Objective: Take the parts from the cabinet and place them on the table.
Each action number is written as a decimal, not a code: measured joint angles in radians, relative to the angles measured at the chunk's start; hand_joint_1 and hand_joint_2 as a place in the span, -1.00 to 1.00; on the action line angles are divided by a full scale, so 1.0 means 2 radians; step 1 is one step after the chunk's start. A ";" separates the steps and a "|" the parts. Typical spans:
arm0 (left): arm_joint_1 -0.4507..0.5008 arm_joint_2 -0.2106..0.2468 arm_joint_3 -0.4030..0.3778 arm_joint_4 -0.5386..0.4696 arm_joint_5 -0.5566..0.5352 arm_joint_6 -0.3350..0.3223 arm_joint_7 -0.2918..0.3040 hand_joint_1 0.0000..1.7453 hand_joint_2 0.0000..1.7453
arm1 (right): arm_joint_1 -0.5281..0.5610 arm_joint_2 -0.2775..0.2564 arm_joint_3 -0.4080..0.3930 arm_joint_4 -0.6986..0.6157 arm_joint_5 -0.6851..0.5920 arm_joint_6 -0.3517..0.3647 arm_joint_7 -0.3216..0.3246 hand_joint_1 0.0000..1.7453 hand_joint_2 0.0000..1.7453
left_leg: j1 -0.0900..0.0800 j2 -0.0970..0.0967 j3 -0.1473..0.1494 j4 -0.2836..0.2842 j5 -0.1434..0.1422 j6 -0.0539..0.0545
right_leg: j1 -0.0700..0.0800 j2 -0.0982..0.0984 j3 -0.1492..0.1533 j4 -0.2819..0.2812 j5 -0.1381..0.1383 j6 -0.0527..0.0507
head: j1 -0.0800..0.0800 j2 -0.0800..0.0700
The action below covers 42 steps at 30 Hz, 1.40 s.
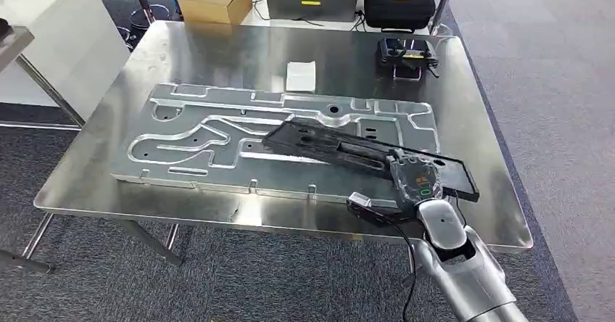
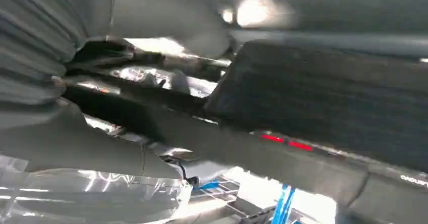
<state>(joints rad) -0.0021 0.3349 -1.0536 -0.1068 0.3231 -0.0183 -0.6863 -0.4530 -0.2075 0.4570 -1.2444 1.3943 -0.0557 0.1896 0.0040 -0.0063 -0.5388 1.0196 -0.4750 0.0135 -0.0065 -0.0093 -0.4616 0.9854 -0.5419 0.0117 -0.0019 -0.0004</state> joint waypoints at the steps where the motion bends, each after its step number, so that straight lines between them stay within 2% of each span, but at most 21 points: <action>1: 0.000 0.000 -0.001 0.000 -0.001 0.002 0.000 -1.00 1.00 | 0.001 0.000 0.000 -0.001 0.000 0.000 0.000 -1.00 -1.00 | 0.000 0.000 0.000 0.000 0.000 0.000 | 0.000 0.000 0.000 0.000 0.000 0.000 | 0.000 0.000; 16: 0.000 0.000 -0.008 0.000 -0.002 0.012 0.000 -1.00 1.00 | 0.012 -0.003 -0.002 -0.008 0.000 0.002 0.000 -1.00 -1.00 | 0.000 0.000 0.000 0.000 0.000 0.000 | 0.000 0.000 0.000 0.000 0.000 0.000 | 0.000 0.000; 21: 0.001 -0.001 -0.009 -0.001 0.005 0.004 0.000 -1.00 1.00 | 0.021 -0.003 -0.006 -0.009 -0.011 -0.005 -0.002 -1.00 -1.00 | 0.000 0.000 0.000 0.000 0.000 0.000 | 0.000 0.000 0.000 0.000 0.000 0.000 | 0.000 0.000; 25: 0.008 0.000 -0.004 -0.016 0.024 -0.020 0.000 -1.00 1.00 | 0.044 -0.003 -0.024 -0.040 -0.073 -0.052 -0.034 -1.00 -1.00 | 0.000 0.000 0.000 0.000 0.000 0.000 | 0.000 0.000 0.000 0.000 0.000 0.000 | 0.000 0.000; 29: 0.021 0.002 0.013 -0.040 0.026 -0.029 -0.001 -1.00 1.00 | 0.075 0.006 -0.051 -0.109 -0.160 -0.105 -0.057 -1.00 -1.00 | 0.000 0.000 0.000 0.000 0.000 0.000 | 0.000 0.000 0.000 0.000 0.000 0.000 | 0.000 0.000; 37: 0.038 0.002 0.044 -0.064 0.011 -0.034 -0.001 -1.00 1.00 | 0.140 0.011 -0.087 -0.240 -0.265 -0.145 -0.099 -1.00 -1.00 | 0.000 0.000 0.000 0.000 0.000 0.000 | 0.000 0.000 0.000 0.000 0.000 0.000 | 0.000 0.000; 39: 0.042 0.002 0.056 -0.067 0.012 -0.040 -0.001 -1.00 1.00 | 0.165 0.011 -0.094 -0.274 -0.302 -0.170 -0.128 -1.00 -1.00 | 0.000 0.000 0.000 0.000 0.000 0.000 | 0.000 0.000 0.000 0.000 0.000 0.000 | 0.000 0.000; 40: 0.045 0.002 0.064 -0.069 0.015 -0.047 -0.001 -1.00 -1.00 | 0.180 0.011 -0.097 -0.293 -0.324 -0.185 -0.147 -1.00 -1.00 | 0.000 0.000 0.000 0.000 0.000 0.000 | 0.000 0.000 0.000 0.000 0.000 0.000 | 0.000 0.000; 42: 0.052 0.002 0.081 -0.076 0.019 -0.057 -0.001 -1.00 -1.00 | 0.211 0.013 -0.100 -0.336 -0.357 -0.215 -0.185 -1.00 -1.00 | 0.000 0.000 0.000 0.000 -0.001 0.000 | 0.000 0.000 0.000 0.000 0.000 0.000 | 0.000 0.000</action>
<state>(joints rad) 0.1026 0.3388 -0.8909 -0.2597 0.3605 -0.1323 -0.6874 -0.0314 -0.1820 0.2567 -1.9155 0.6807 -0.4866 -0.1810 0.0039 -0.0067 -0.5381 1.0192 -0.4762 0.0129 -0.0066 -0.0101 -0.4623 0.9845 -0.5427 0.0108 -0.0019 -0.0004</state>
